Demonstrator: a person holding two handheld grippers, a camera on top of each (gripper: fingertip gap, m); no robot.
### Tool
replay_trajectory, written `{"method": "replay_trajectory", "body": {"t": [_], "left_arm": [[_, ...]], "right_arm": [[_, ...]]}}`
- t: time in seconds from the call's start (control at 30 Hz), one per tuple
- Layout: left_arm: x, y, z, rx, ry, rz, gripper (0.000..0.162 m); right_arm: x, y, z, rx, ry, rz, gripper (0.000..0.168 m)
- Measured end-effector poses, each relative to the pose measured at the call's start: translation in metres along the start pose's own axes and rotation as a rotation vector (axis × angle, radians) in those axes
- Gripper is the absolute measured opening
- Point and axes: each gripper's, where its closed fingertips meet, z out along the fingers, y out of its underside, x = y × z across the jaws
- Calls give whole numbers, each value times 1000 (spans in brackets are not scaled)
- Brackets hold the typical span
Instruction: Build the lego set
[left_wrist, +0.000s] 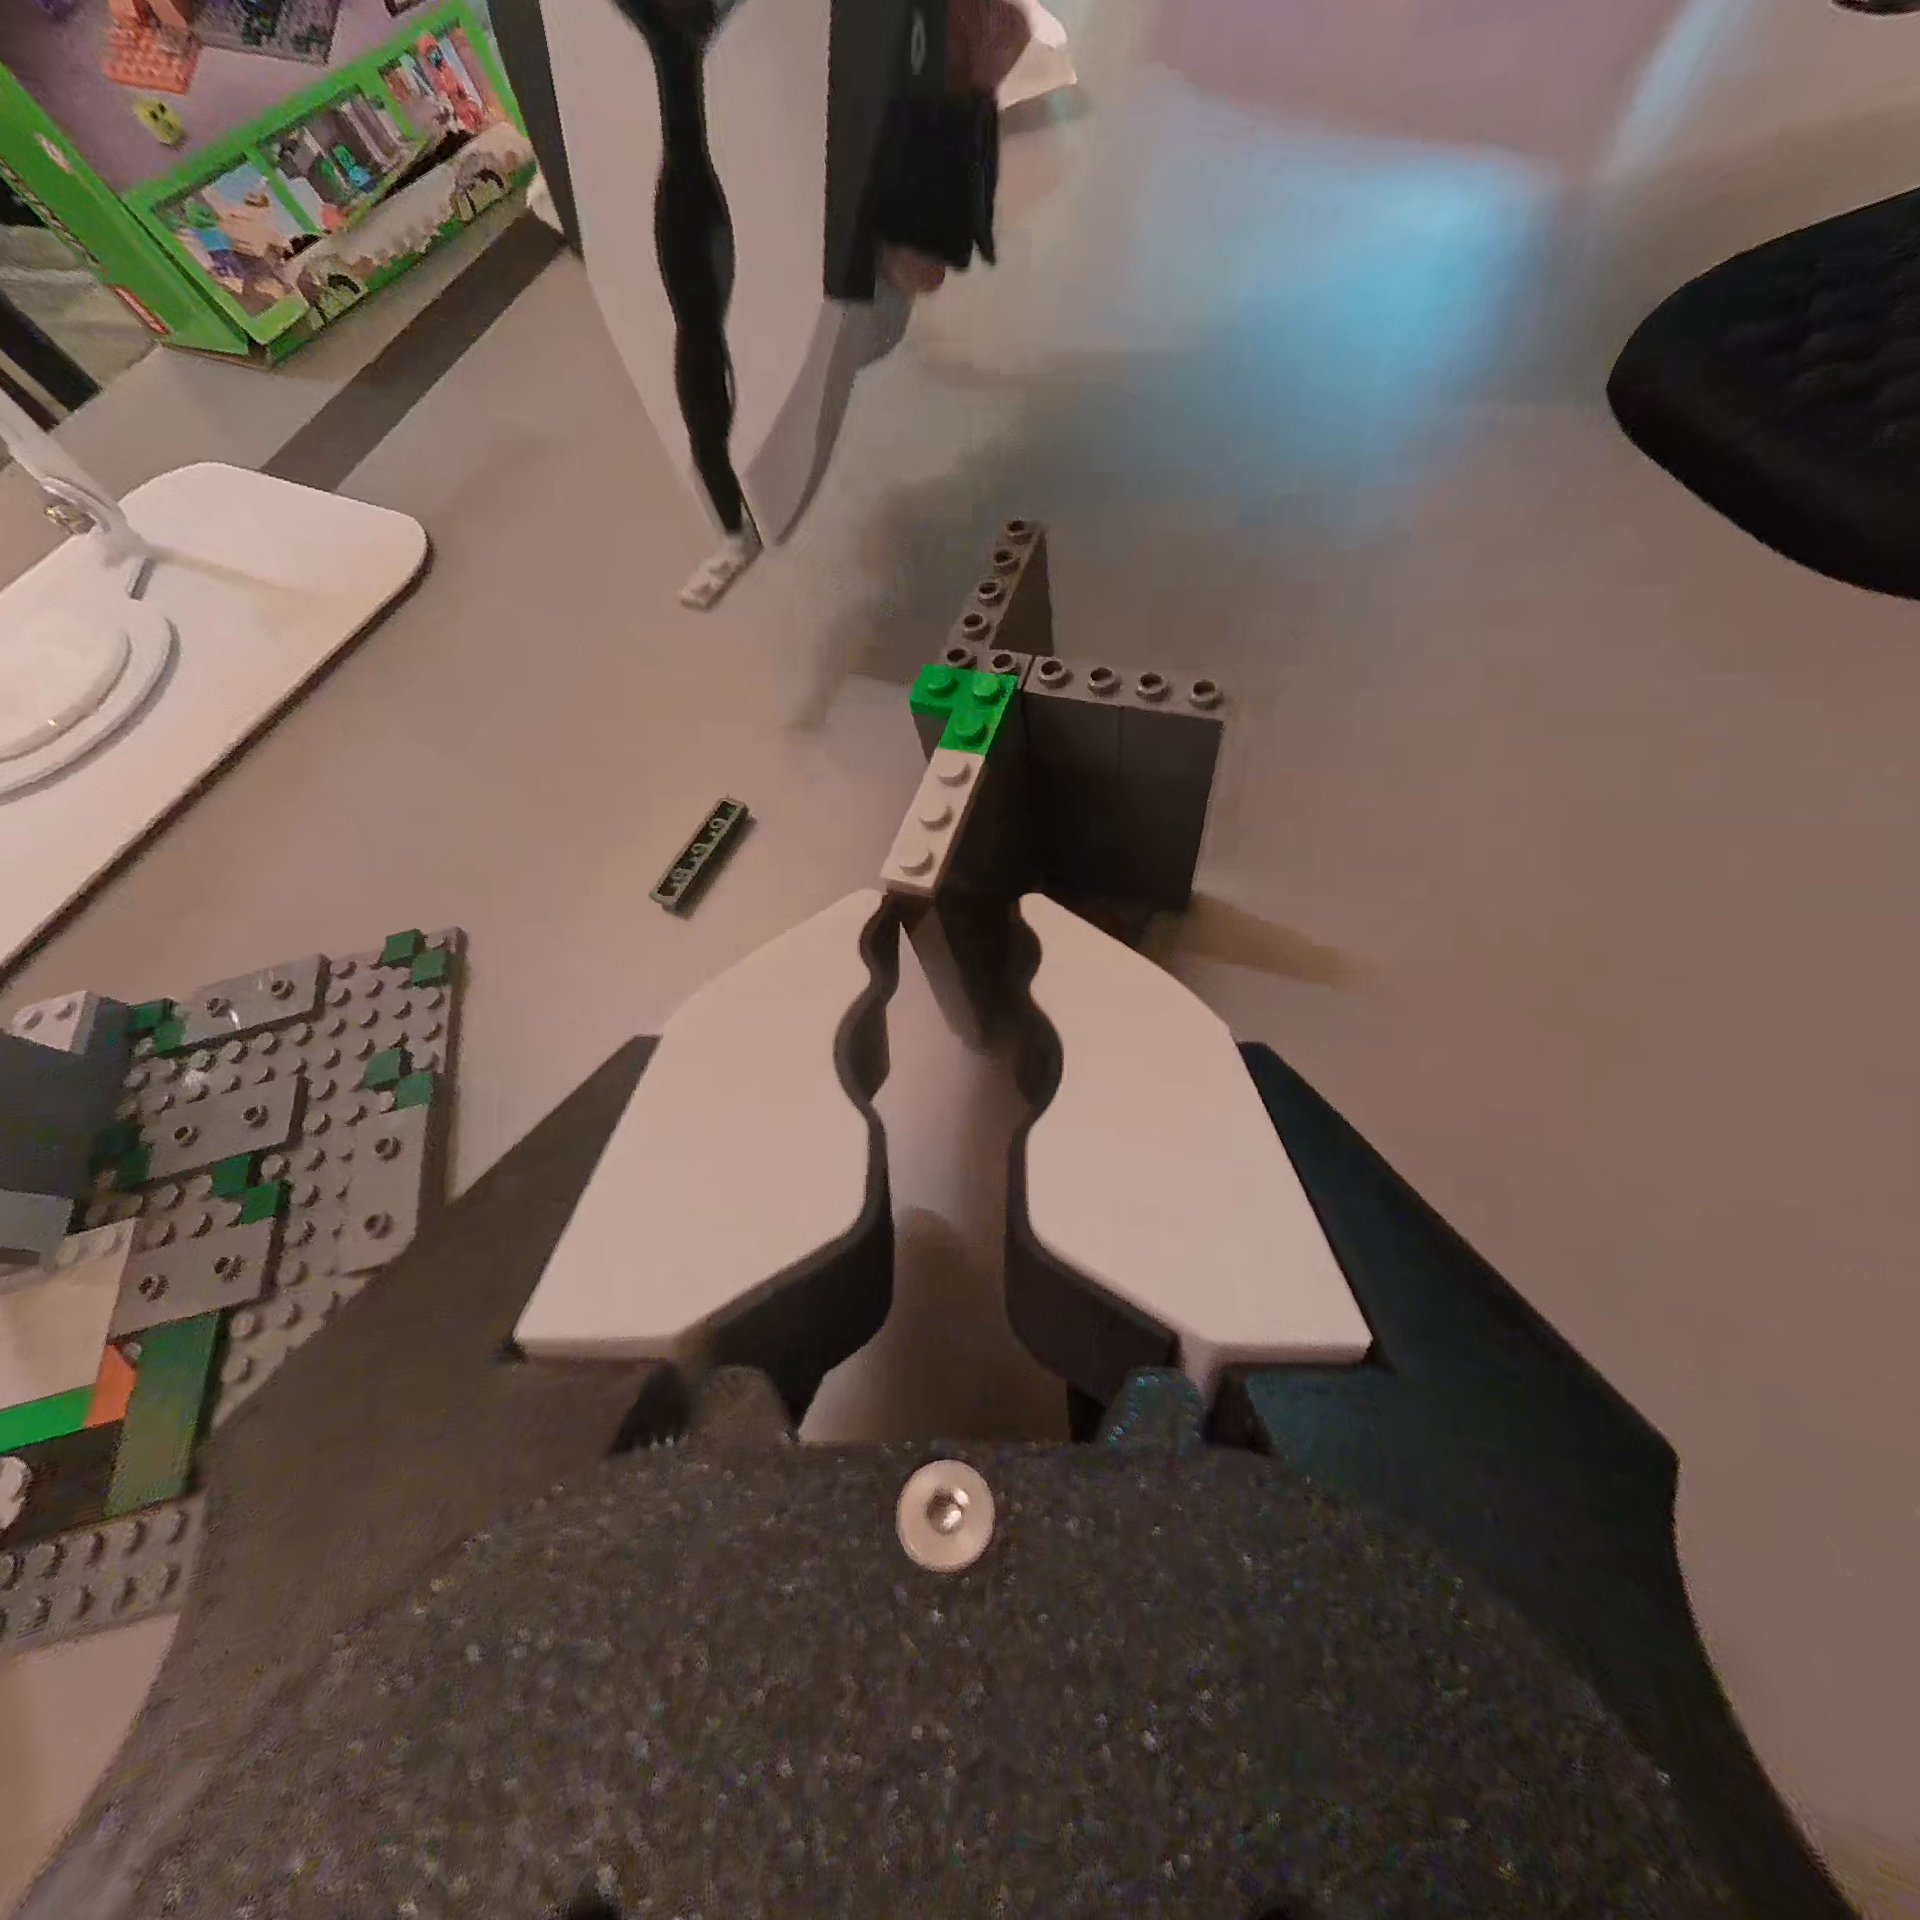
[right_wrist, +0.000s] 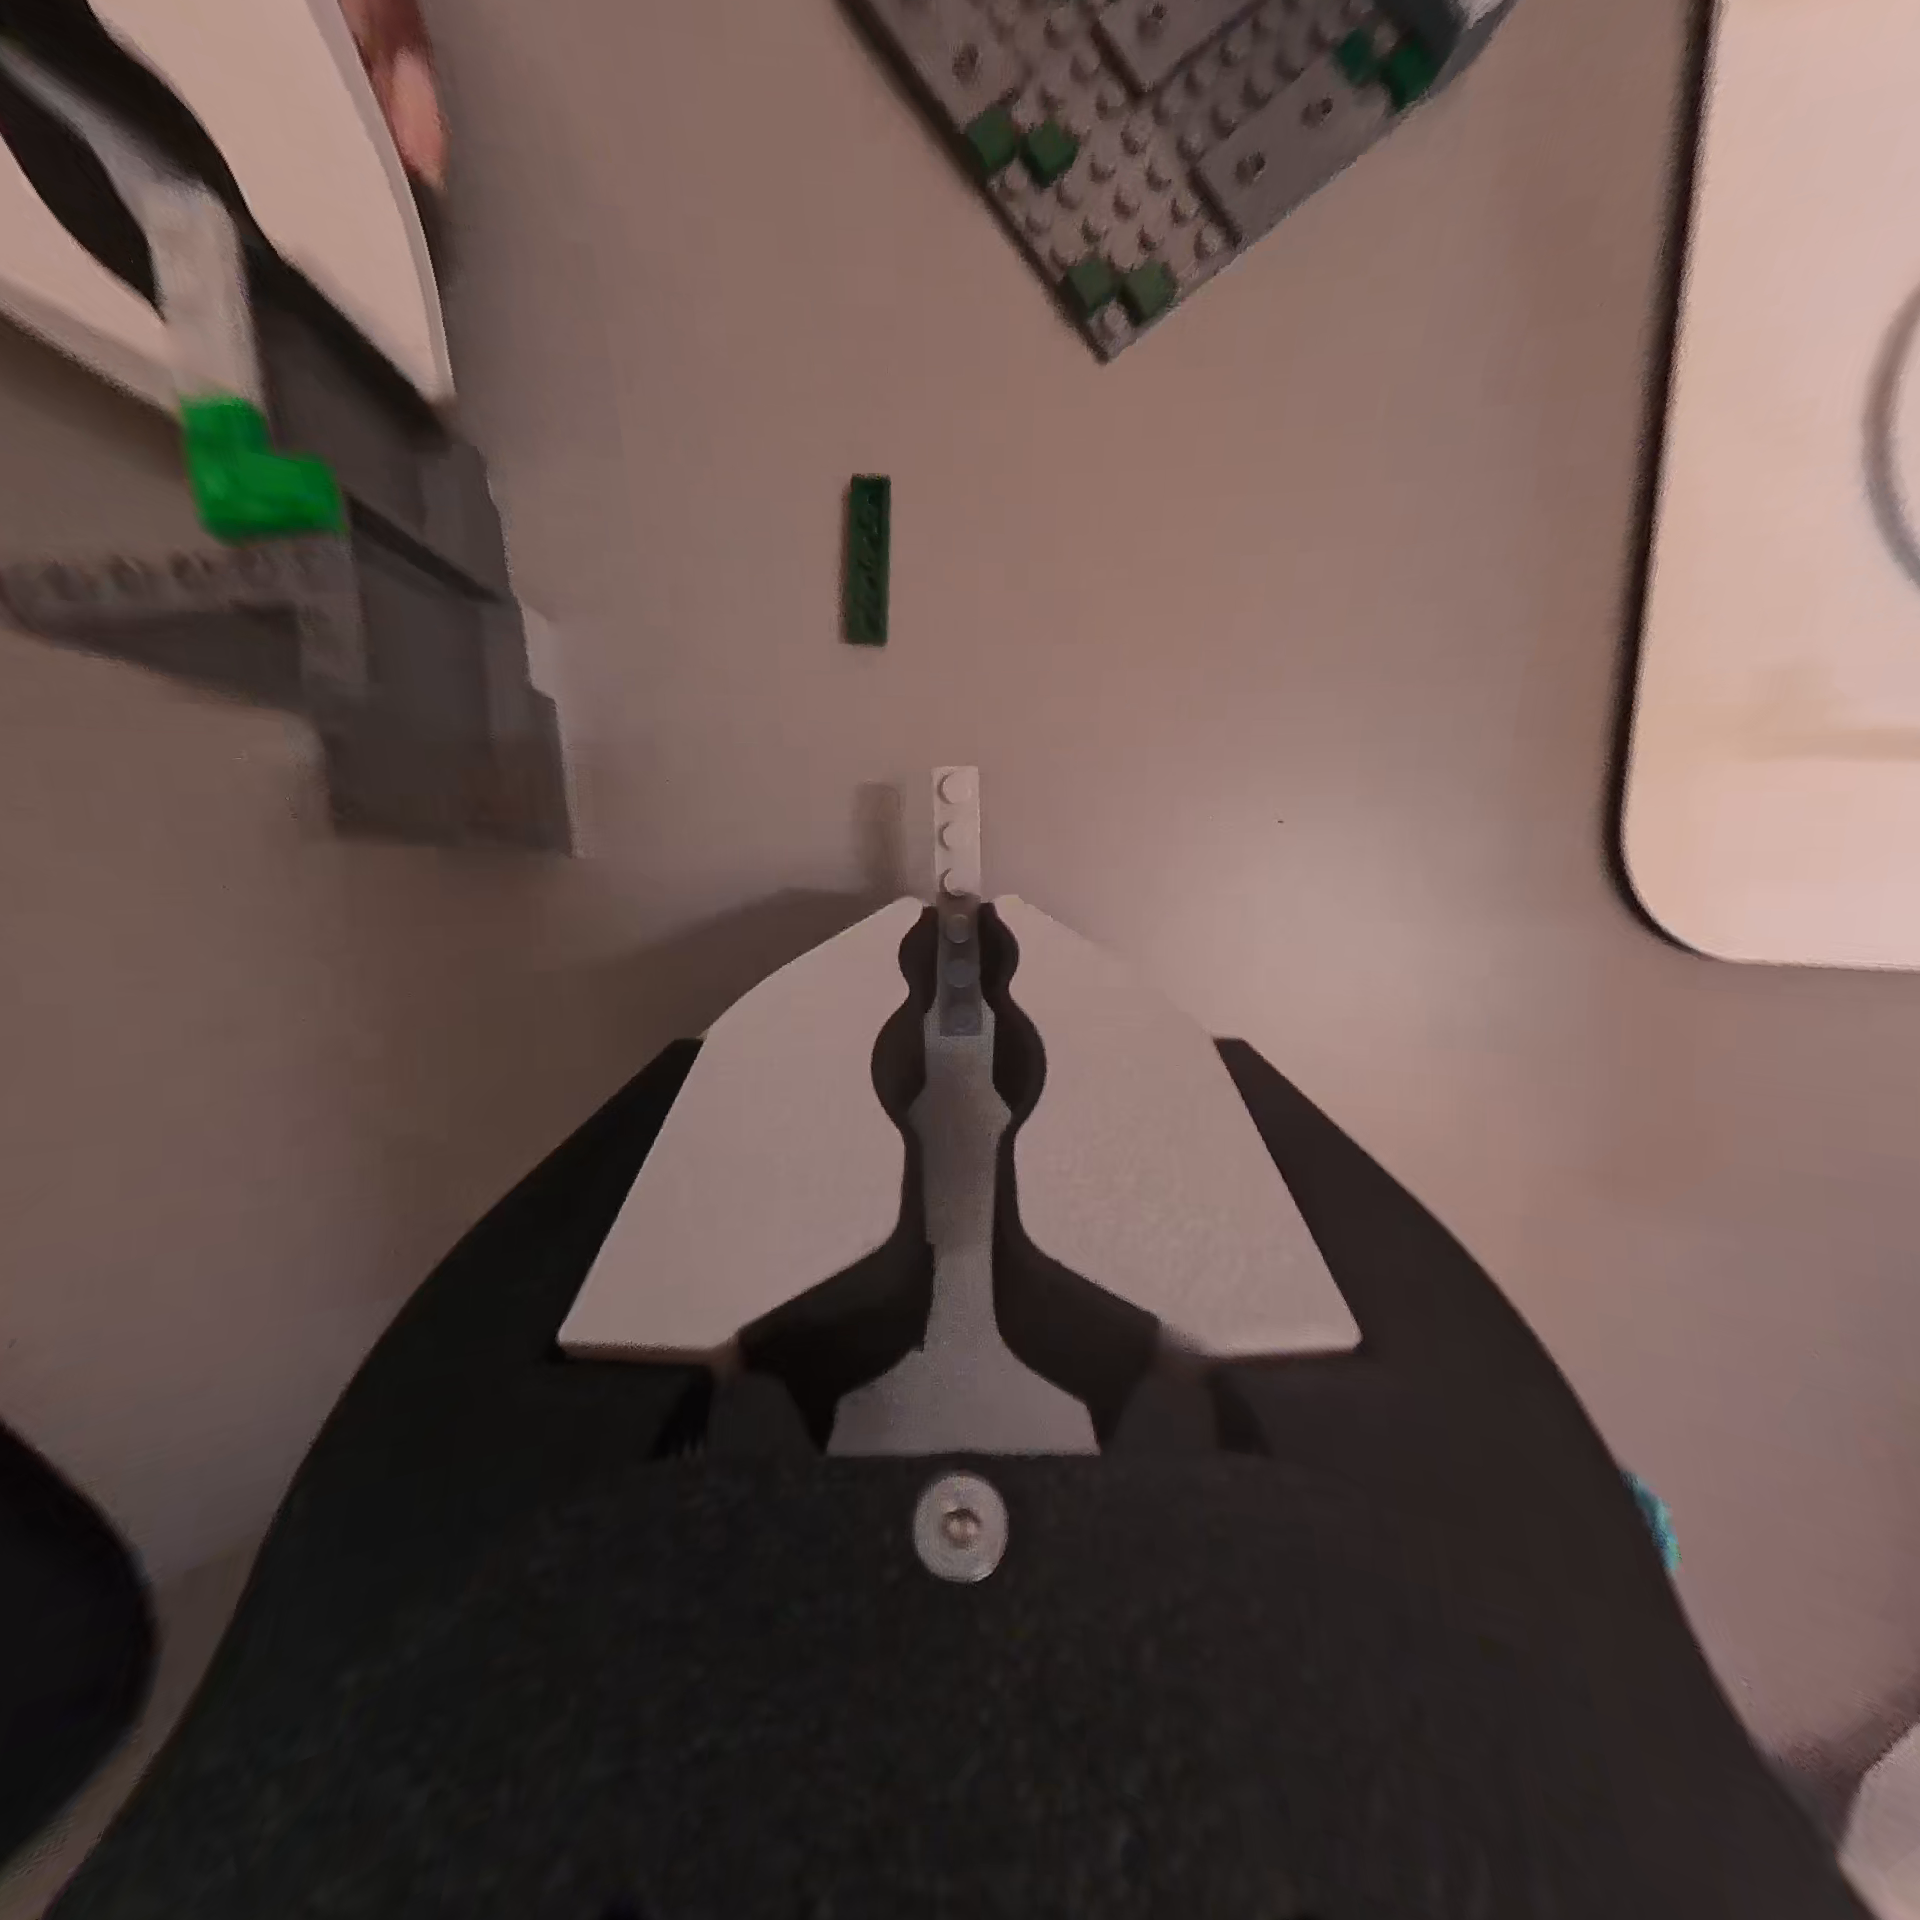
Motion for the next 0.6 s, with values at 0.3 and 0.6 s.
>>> {"method": "replay_trajectory", "body": {"t": [0.3,0.6], "left_arm": [[69,-14,-4,-12,156,75,24],[85,-22,-5,22,201,80,25]], "right_arm": [[-70,-20,-51,107,77,374,7],[-121,-29,-40,19,96,293,7]]}}
